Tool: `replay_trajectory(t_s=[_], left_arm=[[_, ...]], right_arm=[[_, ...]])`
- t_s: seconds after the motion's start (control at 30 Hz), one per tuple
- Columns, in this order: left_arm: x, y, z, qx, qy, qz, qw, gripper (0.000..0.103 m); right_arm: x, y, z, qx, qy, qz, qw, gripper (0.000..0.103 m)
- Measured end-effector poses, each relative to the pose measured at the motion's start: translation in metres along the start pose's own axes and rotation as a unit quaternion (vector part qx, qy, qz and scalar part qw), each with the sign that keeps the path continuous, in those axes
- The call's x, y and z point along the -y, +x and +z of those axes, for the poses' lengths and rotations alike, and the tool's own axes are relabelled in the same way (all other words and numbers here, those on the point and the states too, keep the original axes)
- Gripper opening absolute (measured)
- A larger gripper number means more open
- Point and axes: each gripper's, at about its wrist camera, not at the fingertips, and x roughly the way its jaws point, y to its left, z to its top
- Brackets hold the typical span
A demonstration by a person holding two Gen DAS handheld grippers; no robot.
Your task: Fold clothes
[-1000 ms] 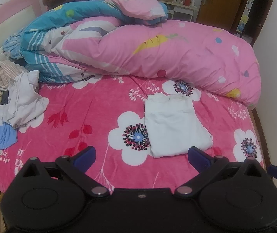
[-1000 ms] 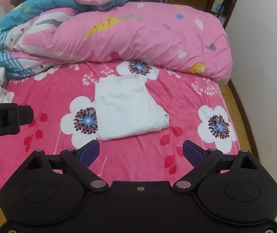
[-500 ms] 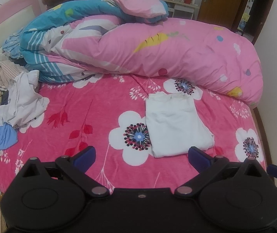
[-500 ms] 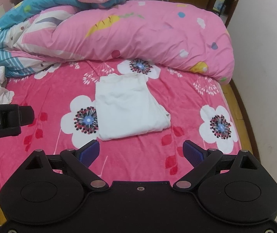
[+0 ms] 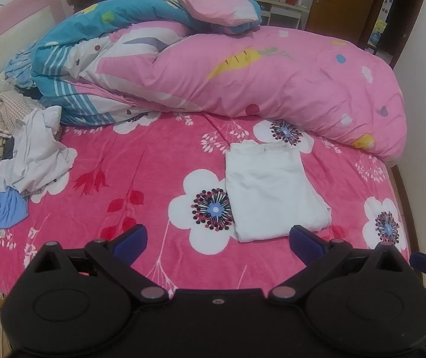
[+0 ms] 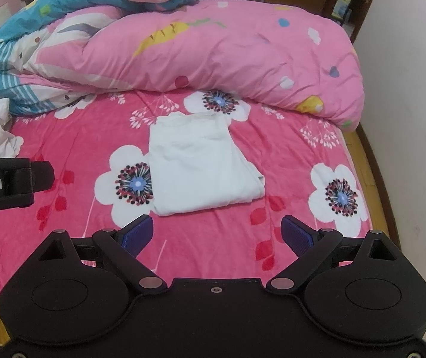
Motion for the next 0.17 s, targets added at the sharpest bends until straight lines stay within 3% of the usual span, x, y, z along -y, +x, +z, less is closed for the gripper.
replay_trajectory(t_s=[0.17], left_arm=[[-0.0003, 0.0006, 0.0004, -0.001, 0.0, 0.0, 1.0, 0.102]], right_arm=[[0.0, 0.0008, 0.0003, -0.001, -0.001, 0.0, 1.0, 0.094]])
